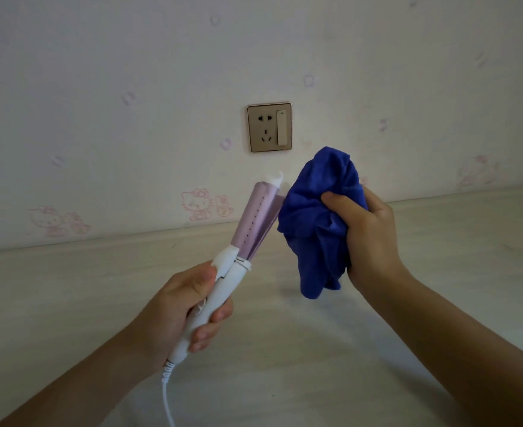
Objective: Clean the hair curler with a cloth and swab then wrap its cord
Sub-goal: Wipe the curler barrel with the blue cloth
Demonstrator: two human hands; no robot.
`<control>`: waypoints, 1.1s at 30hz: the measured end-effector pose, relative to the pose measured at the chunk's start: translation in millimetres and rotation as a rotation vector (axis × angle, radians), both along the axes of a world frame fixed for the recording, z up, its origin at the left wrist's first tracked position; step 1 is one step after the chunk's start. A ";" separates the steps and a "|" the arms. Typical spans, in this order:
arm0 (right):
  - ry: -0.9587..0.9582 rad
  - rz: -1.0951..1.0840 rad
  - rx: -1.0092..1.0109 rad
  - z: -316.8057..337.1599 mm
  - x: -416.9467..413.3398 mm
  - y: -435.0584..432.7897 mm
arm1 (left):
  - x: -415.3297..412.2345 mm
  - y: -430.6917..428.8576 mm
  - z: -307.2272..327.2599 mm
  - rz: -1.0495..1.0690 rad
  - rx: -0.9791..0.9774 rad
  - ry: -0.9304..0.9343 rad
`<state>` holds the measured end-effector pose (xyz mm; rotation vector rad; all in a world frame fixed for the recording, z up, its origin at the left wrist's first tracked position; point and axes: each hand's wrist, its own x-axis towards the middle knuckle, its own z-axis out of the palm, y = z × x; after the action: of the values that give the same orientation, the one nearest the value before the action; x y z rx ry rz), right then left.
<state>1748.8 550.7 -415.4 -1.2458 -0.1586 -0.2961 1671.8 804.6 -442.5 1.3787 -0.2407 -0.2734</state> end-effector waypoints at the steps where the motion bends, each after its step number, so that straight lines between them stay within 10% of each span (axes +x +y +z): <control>1: -0.025 -0.016 -0.034 0.2 0.2 -1.3 | -1.7 -3.2 0.0 0.028 0.085 -0.058; 9: -0.252 0.106 -0.290 2.7 -1.4 -14.4 | -12.0 -14.4 9.3 0.187 0.660 -0.490; 33: 0.076 0.524 -0.394 -11.9 -12.5 8.1 | -7.3 -15.4 6.8 0.258 0.652 -0.386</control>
<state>1736.3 558.8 -427.3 -1.5478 -0.4847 0.2494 1664.5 789.3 -435.7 2.0881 -0.3024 0.1536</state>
